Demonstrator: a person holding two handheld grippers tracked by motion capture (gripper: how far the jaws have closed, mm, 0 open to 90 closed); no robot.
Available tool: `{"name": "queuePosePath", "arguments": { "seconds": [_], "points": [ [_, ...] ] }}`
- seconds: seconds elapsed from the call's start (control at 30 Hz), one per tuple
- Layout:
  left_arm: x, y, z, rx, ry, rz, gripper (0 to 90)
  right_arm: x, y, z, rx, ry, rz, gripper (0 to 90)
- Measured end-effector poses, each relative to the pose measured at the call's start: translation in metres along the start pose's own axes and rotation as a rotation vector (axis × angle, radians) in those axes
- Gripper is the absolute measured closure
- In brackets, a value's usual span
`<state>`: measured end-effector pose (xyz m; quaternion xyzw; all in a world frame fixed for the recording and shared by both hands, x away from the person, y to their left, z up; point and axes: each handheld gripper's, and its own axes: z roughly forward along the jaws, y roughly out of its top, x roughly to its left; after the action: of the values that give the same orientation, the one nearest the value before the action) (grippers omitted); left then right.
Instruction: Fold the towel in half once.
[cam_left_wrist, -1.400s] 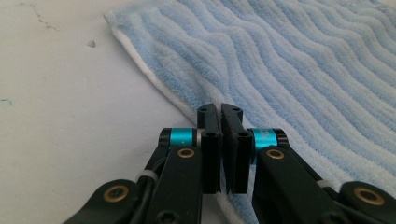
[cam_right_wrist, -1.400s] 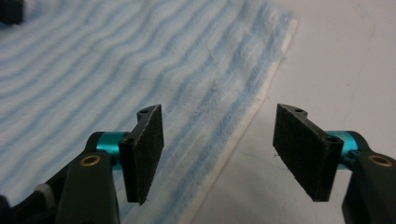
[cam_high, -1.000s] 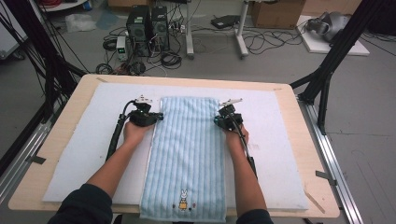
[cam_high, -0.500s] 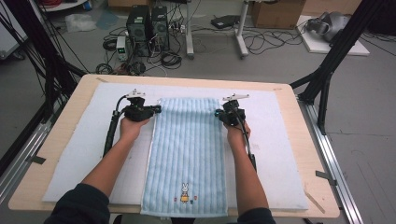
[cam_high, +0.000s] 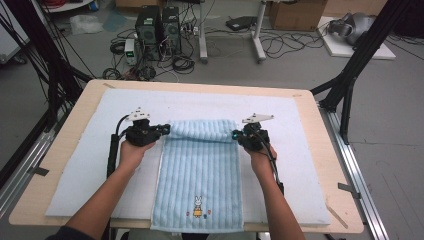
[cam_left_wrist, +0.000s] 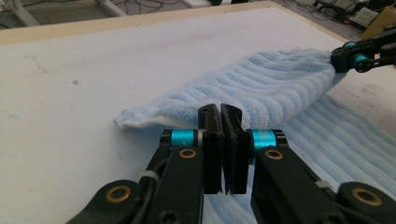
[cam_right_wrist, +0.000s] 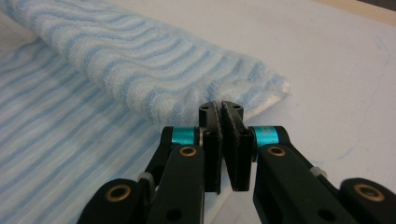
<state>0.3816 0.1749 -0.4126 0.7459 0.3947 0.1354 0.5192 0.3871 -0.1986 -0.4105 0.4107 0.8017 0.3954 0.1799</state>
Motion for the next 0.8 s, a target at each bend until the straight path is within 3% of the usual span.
{"name": "queuePosePath", "arguments": {
  "seconds": [0.33, 0.53, 0.67, 0.7, 0.77, 0.8],
  "points": [
    [-0.026, -0.032, -0.026, 0.002, -0.028, 0.021, 86.7, 0.033, -0.033, -0.033, -0.009, -0.01, -0.036, 86.4],
    [-0.036, -0.046, -0.036, 0.022, -0.033, 0.055, 86.7, 0.043, -0.049, -0.041, -0.012, 0.009, -0.024, 86.4],
    [-0.037, -0.055, -0.038, 0.057, -0.058, 0.044, 85.6, 0.048, -0.056, -0.041, 0.007, 0.004, -0.032, 85.2],
    [-0.035, -0.056, -0.037, 0.063, -0.049, 0.03, 81.3, 0.049, -0.057, -0.039, 0.017, -0.007, -0.043, 81.1],
    [-0.028, -0.054, -0.036, 0.063, -0.024, -0.029, 58.5, 0.048, -0.057, -0.038, 0.016, -0.023, -0.016, 67.0],
    [-0.025, -0.052, -0.036, 0.059, -0.011, -0.042, 51.2, 0.047, -0.057, -0.039, 0.003, -0.031, 0.002, 62.0]
  ]
}}
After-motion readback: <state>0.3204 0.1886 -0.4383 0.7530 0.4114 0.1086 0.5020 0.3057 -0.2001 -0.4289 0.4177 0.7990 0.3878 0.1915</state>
